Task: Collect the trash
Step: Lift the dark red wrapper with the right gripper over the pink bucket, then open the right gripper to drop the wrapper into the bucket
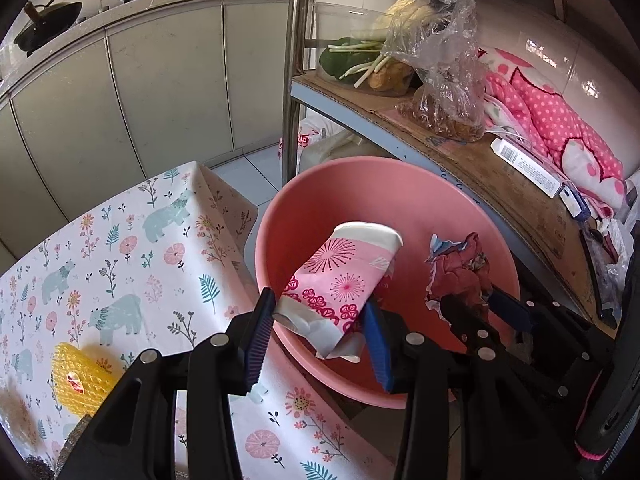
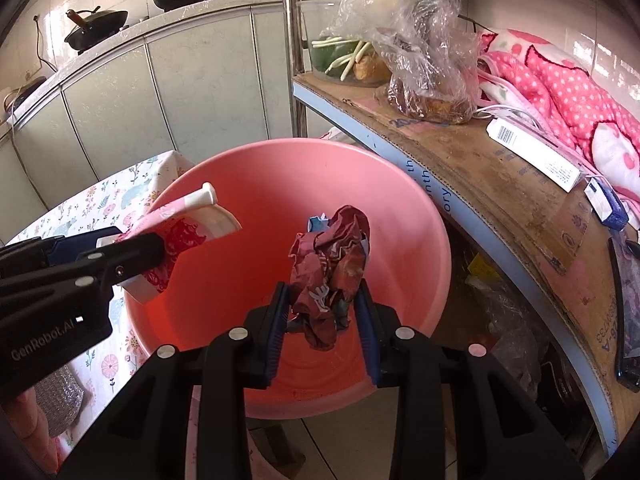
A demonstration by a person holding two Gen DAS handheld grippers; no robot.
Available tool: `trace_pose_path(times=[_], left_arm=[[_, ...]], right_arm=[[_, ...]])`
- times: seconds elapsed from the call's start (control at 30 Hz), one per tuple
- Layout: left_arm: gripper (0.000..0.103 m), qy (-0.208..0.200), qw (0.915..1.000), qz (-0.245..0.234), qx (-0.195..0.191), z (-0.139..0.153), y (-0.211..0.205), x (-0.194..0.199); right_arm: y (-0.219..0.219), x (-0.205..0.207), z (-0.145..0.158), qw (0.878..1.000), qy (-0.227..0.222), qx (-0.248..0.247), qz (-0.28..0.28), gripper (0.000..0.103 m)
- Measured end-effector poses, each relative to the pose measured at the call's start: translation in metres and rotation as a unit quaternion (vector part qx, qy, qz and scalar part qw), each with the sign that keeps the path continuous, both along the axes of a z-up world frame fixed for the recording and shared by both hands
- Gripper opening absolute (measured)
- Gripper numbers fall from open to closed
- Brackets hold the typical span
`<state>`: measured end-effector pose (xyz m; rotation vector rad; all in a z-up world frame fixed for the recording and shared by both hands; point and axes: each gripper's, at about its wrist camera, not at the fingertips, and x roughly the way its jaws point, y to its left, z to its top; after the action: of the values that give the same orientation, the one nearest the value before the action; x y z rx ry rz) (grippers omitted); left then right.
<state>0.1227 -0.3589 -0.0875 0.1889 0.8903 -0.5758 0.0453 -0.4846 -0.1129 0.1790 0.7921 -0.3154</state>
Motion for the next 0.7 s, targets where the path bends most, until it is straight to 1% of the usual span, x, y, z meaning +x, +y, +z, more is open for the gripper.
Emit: trace_pose_path(times=[0.1, 0.2, 0.23, 0.37, 0.5, 0.7], left_arm=[[0.043, 0.008, 1.0, 0.003, -0.002, -0.001, 0.0, 0.001], [0.046, 0.016, 0.9998, 0.007, -0.006, -0.002, 0.002, 0.004], [0.047, 0.019, 0.9997, 0.009, -0.009, -0.002, 0.003, 0.005], [0.048, 0.028, 0.9995, 0.011, -0.013, -0.003, 0.005, 0.007], [0.048, 0.026, 0.9994, 0.012, -0.019, 0.001, 0.008, 0.005], [0.049, 0.018, 0.9992, 0.014, -0.034, 0.014, 0.015, 0.0]], right_arm=[[-0.001, 0.002, -0.002, 1.0, 0.005, 0.001, -0.003, 0.034], [-0.001, 0.003, -0.003, 1.0, 0.006, 0.002, -0.005, 0.034], [-0.001, 0.003, -0.004, 1.0, 0.006, 0.004, -0.005, 0.037], [-0.002, 0.003, -0.004, 1.0, 0.006, 0.006, -0.006, 0.041], [-0.003, 0.002, -0.005, 1.0, 0.006, 0.01, -0.008, 0.042], [-0.004, -0.001, -0.002, 1.0, 0.002, 0.016, -0.008, 0.043]])
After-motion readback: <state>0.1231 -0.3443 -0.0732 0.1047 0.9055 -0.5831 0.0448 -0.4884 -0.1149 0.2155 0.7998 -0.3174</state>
